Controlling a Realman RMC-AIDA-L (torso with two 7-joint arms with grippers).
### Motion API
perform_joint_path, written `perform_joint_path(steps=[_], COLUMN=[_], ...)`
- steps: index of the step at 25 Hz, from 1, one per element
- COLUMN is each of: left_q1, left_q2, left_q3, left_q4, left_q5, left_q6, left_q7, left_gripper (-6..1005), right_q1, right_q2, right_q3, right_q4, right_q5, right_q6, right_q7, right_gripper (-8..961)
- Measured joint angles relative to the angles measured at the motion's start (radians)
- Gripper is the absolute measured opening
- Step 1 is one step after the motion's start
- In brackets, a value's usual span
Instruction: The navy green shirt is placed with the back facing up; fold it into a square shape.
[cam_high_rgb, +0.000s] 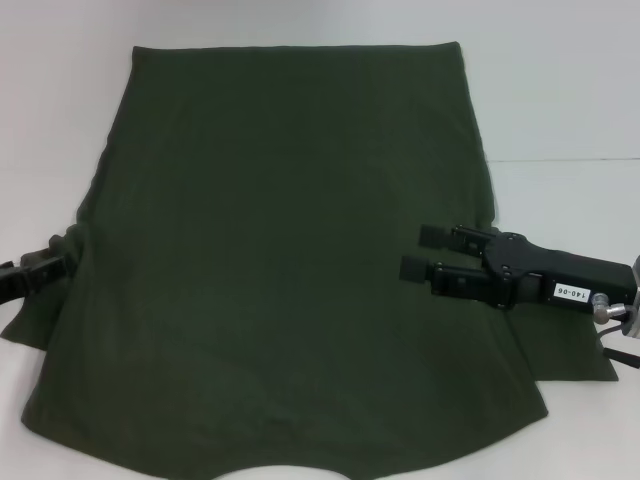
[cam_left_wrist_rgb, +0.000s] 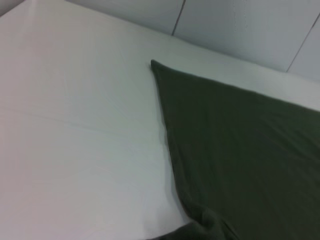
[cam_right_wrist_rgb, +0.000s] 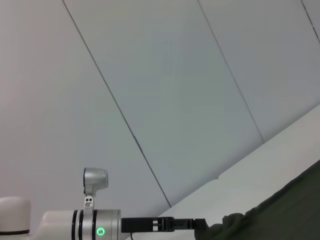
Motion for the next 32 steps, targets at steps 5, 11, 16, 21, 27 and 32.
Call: perform_joint_path(steps=[5,11,16,21,27,32], left_q1=[-0.003,-0.002,-0.008,-0.006,-0.002,-0.007], left_q2=[-0.001,-0.001,0.002,0.005,0.005,0.004], left_q3=[0.023,0.027,0.027,0.019,0.018,0.024], left_q4=[-0.005,-0.008,-0.015,-0.013,-0.006,-0.008], left_q5=[0.0,0.001,0.026,0.028,0.032,0.043], left_q6=[-0.021,-0.019,-0.016,-0.022,-0.018,-0.023], left_q7=[0.001,0.001,-0.006,-0.004,-0.008,-0.009], left_gripper=[949,948,947,946,704,445], right_q1=[0.0,0.0,0.001,0.003,0.003,0.001], right_q2=[0.0,0.0,0.0,0.0,0.0,0.0], right_q3=[0.0,0.002,0.002,0.002,0.002,0.002], right_q4=[0.0,0.0,-0.002,-0.003,-0.003,-0.001], right_q5=[0.003,0.013,0.015,0.017,0.022,0.026], right_q6=[0.006,0.009,0.011,0.011,0.011,0.011], right_q7=[0.0,0.0,0.0,0.0,0.0,0.0], right_gripper=[915,915,915,915,915,915])
